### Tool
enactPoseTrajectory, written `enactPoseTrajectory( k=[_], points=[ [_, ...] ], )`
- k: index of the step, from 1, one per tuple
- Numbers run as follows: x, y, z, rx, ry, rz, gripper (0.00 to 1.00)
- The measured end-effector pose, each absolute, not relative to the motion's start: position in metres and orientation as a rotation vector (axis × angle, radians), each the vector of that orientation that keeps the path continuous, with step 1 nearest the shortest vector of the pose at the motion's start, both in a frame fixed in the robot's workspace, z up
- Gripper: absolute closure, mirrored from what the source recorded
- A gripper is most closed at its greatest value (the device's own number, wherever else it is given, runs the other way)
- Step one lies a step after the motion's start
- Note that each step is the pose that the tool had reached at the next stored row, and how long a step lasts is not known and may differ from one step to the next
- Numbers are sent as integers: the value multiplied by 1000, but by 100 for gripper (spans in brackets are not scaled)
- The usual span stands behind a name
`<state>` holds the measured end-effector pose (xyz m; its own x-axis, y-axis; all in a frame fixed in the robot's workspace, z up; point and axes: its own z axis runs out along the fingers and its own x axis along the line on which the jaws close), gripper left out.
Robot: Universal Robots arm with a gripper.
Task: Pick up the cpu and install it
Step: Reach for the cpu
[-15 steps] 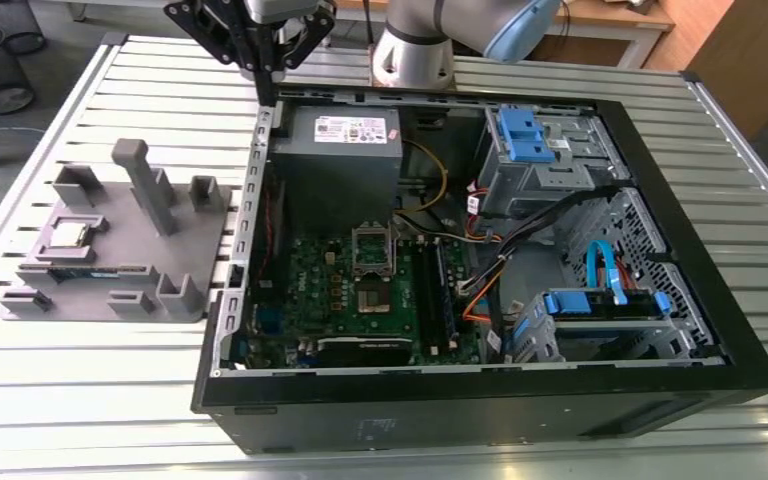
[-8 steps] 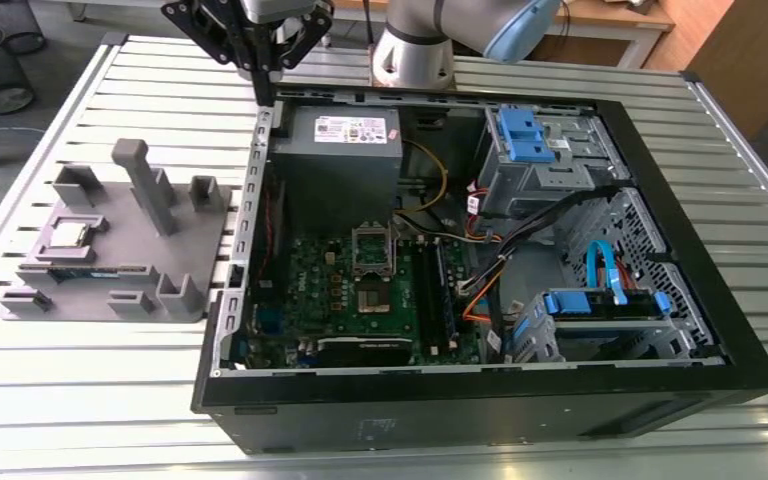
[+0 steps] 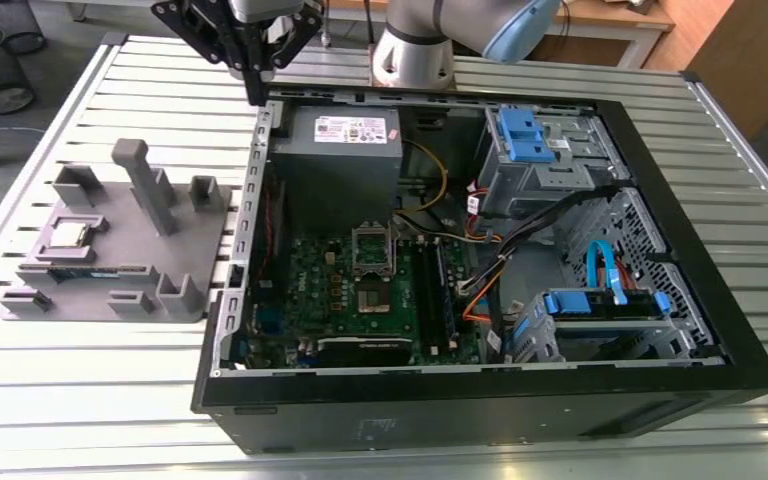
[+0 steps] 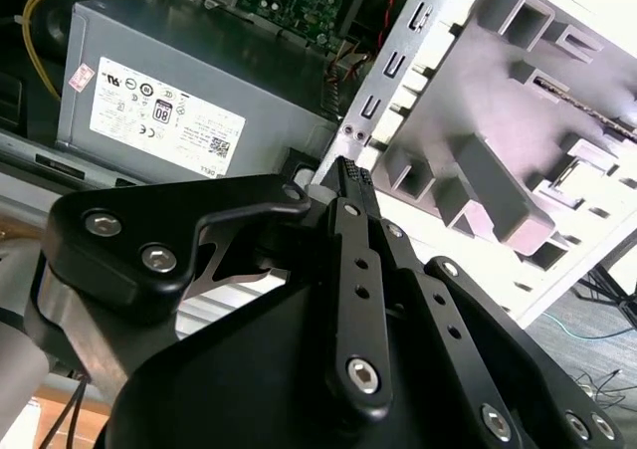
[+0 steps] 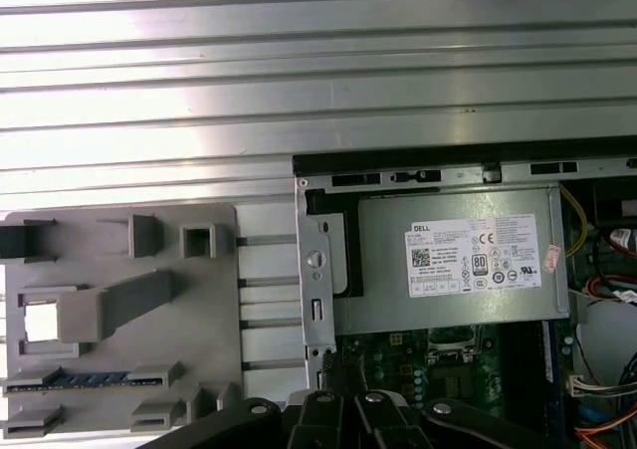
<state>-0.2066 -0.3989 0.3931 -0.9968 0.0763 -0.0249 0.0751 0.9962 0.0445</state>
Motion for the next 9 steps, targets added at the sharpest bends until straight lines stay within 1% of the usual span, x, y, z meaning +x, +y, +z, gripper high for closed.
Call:
enactPoseTrajectory(
  k=[9],
  points=[
    [-219, -399, 393, 118, 3112, 68, 89]
  ],
)
